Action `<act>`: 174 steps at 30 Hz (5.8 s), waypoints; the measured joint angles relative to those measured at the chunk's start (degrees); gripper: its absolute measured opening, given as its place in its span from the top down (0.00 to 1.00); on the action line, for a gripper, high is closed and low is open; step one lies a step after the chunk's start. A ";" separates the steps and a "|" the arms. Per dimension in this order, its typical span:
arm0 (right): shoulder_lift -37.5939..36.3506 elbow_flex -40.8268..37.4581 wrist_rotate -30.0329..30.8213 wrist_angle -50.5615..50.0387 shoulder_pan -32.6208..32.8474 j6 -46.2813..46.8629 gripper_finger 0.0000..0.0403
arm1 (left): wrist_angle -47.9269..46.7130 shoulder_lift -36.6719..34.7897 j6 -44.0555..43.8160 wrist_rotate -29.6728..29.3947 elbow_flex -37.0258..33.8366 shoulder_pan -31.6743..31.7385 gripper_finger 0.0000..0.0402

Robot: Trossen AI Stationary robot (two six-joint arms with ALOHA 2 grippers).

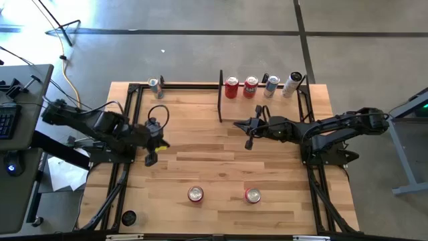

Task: Place canned beverage on shelf
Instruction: Put the white-yellow soda can on the shelf aligned with the other white-yellow soda can

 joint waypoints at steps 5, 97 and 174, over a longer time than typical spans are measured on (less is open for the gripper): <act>0.00 0.00 -0.01 -0.96 0.00 0.20 1.00 | -11.55 6.60 -14.71 0.17 9.67 -8.92 1.00; 0.13 0.00 -2.82 -8.92 -0.02 -3.41 1.00 | -37.72 46.61 -86.57 16.39 33.93 -36.52 0.42; -2.01 0.00 -2.80 -17.99 0.00 -2.86 1.00 | -31.99 68.03 44.83 -1.54 64.76 18.79 0.29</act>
